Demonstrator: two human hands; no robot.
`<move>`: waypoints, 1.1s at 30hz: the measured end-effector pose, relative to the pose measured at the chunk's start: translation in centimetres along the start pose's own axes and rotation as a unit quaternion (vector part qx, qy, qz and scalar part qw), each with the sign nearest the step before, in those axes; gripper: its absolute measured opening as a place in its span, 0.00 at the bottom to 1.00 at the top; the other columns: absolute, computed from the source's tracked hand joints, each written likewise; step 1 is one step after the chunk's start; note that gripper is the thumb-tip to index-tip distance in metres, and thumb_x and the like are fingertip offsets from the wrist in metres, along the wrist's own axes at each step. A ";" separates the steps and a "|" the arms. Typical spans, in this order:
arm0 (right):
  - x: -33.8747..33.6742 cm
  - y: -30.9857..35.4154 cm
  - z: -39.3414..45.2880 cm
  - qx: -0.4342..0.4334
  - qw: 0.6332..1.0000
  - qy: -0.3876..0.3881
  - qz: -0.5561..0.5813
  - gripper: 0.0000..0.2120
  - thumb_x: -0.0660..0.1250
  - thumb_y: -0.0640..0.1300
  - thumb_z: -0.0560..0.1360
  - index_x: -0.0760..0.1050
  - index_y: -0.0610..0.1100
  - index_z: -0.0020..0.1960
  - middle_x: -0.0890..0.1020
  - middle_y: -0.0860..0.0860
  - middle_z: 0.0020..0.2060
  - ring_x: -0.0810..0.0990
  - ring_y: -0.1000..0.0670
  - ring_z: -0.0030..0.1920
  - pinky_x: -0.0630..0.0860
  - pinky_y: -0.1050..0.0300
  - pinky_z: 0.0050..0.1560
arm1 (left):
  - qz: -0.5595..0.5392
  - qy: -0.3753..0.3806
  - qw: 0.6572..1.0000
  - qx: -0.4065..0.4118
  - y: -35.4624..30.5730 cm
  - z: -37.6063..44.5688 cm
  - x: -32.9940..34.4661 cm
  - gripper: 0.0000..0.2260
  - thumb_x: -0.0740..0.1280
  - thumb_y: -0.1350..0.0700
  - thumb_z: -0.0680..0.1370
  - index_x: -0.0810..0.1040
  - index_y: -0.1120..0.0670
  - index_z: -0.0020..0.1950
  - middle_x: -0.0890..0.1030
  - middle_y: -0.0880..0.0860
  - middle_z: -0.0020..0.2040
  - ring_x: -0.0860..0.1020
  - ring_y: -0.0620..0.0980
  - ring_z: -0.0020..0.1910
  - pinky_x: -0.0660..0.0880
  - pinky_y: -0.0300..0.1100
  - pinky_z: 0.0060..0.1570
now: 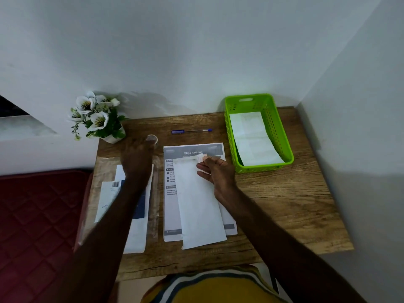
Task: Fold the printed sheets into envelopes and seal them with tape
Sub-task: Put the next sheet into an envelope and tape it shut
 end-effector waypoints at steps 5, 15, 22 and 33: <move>-0.2 -0.2 -0.5 0.010 1.000 -0.004 0.017 0.10 0.70 0.37 0.79 0.80 0.33 0.58 0.86 0.38 0.51 0.87 0.46 0.43 0.85 0.56 0.39 | 0.034 0.046 0.998 0.015 0.7 0.6 2.5 0.08 0.65 0.58 0.83 0.82 0.61 0.52 0.84 0.66 0.48 0.82 0.66 0.49 0.77 0.59 0.54; 0.2 -0.7 -1.2 0.065 0.995 -0.010 0.079 0.12 0.71 0.36 0.78 0.79 0.34 0.61 0.85 0.39 0.53 0.87 0.44 0.48 0.86 0.51 0.45 | -0.114 -0.154 0.964 0.184 -7.4 -5.4 -1.0 0.14 0.71 0.48 0.81 0.82 0.58 0.59 0.83 0.58 0.58 0.79 0.59 0.61 0.72 0.52 0.65; 0.2 -0.9 -1.6 0.076 0.995 -0.024 0.058 0.15 0.73 0.42 0.78 0.79 0.39 0.63 0.85 0.43 0.56 0.85 0.46 0.55 0.84 0.52 0.49 | -0.089 -0.146 0.963 0.210 -11.4 -7.4 0.0 0.15 0.75 0.48 0.77 0.84 0.57 0.55 0.84 0.59 0.58 0.81 0.61 0.60 0.75 0.55 0.62; 0.2 -0.2 -2.2 0.059 0.997 -0.020 0.049 0.15 0.71 0.40 0.79 0.78 0.37 0.63 0.84 0.42 0.58 0.84 0.45 0.57 0.83 0.47 0.56 | -0.106 -0.209 0.940 0.246 -12.0 -8.0 -0.8 0.13 0.75 0.55 0.76 0.76 0.56 0.57 0.84 0.59 0.54 0.78 0.59 0.59 0.76 0.55 0.59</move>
Point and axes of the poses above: each hand's wrist, its own z-axis towards the middle knuckle, its own x-axis out of the palm, y = z × x, the point moved 9 cm from there along z, towards the middle knuckle
